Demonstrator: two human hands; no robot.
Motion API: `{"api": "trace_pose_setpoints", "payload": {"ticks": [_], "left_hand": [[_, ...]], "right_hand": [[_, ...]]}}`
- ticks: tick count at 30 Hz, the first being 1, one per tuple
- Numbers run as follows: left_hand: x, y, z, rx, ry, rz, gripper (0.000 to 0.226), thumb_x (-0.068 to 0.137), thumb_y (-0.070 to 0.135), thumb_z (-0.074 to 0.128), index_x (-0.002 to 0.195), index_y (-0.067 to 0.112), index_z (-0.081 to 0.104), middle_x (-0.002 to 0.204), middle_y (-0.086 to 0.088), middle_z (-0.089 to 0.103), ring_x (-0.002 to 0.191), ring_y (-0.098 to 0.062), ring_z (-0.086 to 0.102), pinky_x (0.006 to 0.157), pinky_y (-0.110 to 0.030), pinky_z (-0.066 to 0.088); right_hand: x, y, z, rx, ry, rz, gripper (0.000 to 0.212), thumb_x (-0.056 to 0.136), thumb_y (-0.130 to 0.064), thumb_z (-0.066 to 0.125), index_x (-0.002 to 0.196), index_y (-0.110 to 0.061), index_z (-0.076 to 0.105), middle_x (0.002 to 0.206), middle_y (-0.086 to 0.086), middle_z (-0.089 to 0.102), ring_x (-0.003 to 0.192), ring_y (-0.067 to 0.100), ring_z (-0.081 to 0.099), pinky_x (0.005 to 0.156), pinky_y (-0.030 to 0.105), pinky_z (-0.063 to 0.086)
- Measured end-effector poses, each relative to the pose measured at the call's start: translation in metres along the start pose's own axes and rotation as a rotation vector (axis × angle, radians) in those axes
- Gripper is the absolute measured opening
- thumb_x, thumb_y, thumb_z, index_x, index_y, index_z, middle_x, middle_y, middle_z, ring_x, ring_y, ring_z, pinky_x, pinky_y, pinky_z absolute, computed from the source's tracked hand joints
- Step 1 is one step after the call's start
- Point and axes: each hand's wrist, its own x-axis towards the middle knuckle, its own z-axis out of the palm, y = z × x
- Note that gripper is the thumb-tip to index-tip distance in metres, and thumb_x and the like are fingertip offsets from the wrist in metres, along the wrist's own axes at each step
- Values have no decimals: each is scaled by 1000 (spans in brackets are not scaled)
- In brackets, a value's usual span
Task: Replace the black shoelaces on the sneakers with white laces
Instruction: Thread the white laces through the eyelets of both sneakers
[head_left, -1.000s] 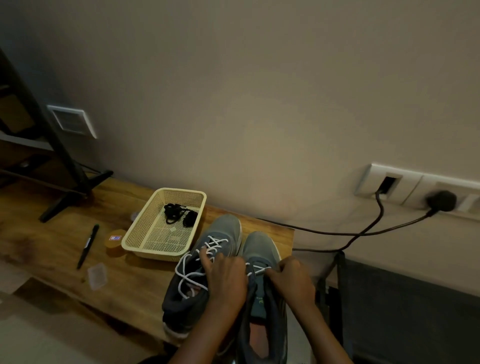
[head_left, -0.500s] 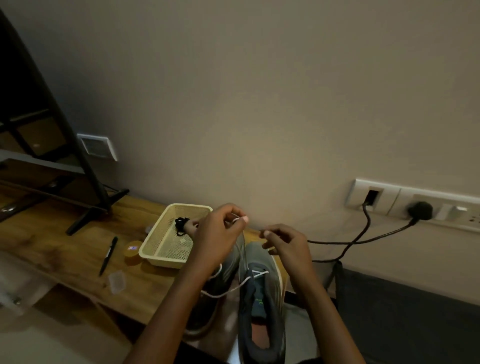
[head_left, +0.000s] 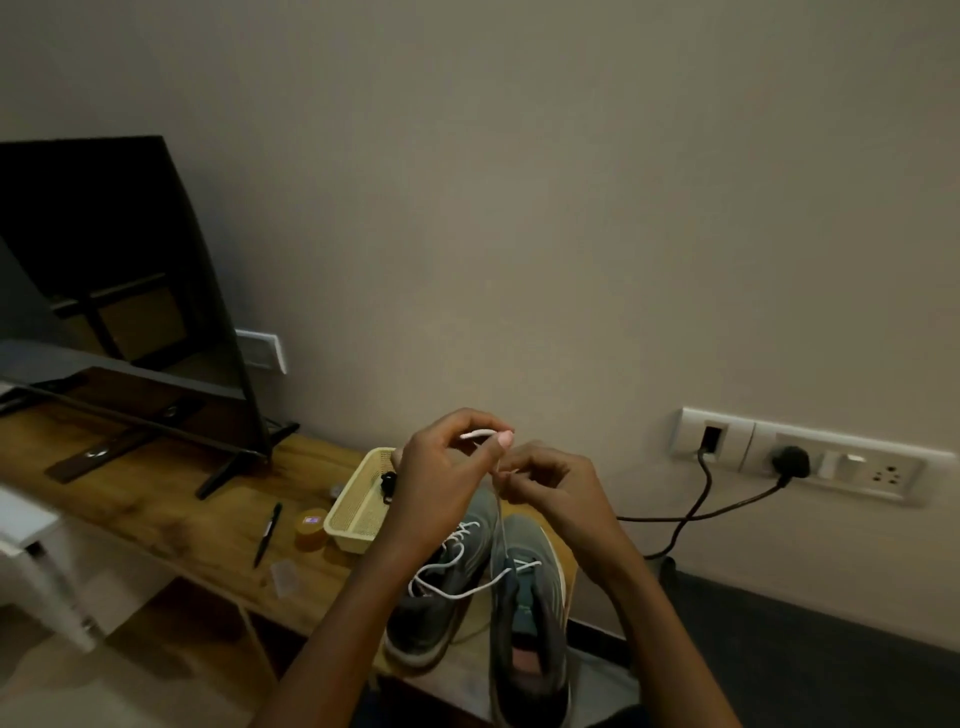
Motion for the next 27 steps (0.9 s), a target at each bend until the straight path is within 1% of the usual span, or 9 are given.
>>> {"api": "trace_pose_setpoints", "payload": {"ticks": [2,8,11,13,16,18,21,23,27], "left_hand": [[-6,3,2,-145,16,-42,11,84,12,67,84,23,68,79,7,70,80,-6,65,69,-17,51],[-10,-14,12,-387,181,-83,11,86,16,59,89,18,69,74,7,70,75,0,64,68,-14,50],[-8,-50,24,-174,332,-2,15,94,18,53,92,25,66,90,8,68,89,4,61,77,-7,44],[-9,-82,34,18,361,15,18,97,17,48,99,23,64,98,5,64,94,2,59,79,-5,42],[-16,-124,56,141,303,-100,24,95,10,50,114,18,64,104,5,66,95,-5,61,75,-6,44],[-21,-147,71,191,256,-174,27,94,14,54,119,20,61,106,9,64,96,-5,60,73,-5,44],[-24,-173,84,259,182,-232,15,91,15,59,104,24,62,87,9,65,81,-4,61,65,-12,47],[-23,-186,89,313,90,-245,7,91,16,59,91,21,65,80,9,64,76,-5,60,67,-26,49],[-27,-198,110,489,-79,-256,6,91,28,57,90,24,62,94,8,62,93,-12,58,80,-31,44]], "right_hand": [[-3,0,2,13,-3,17,5,83,-3,65,83,0,69,76,7,66,69,13,62,68,22,52],[-1,16,-7,65,-19,172,6,84,-7,64,87,-5,69,80,8,69,70,17,65,68,25,55],[12,67,-14,7,209,372,13,86,0,59,75,-3,66,69,10,64,56,16,58,54,22,48],[15,115,-22,-219,262,512,22,84,1,57,64,-4,61,59,8,58,50,15,53,48,21,43],[14,176,-29,-492,105,664,33,80,-3,58,48,-13,53,40,-4,50,40,9,49,49,24,40],[15,197,-29,-556,41,703,34,79,-9,62,47,-16,49,40,-5,49,43,9,49,53,26,40],[19,205,-31,-641,4,713,35,76,-20,69,51,-16,45,51,0,47,53,16,48,49,24,33],[19,208,-32,-671,-11,720,37,75,-24,70,50,-15,45,50,1,45,51,16,46,47,25,32],[16,215,-37,-657,-41,720,39,80,-21,66,47,-14,47,48,3,45,43,11,41,45,24,31]]}}
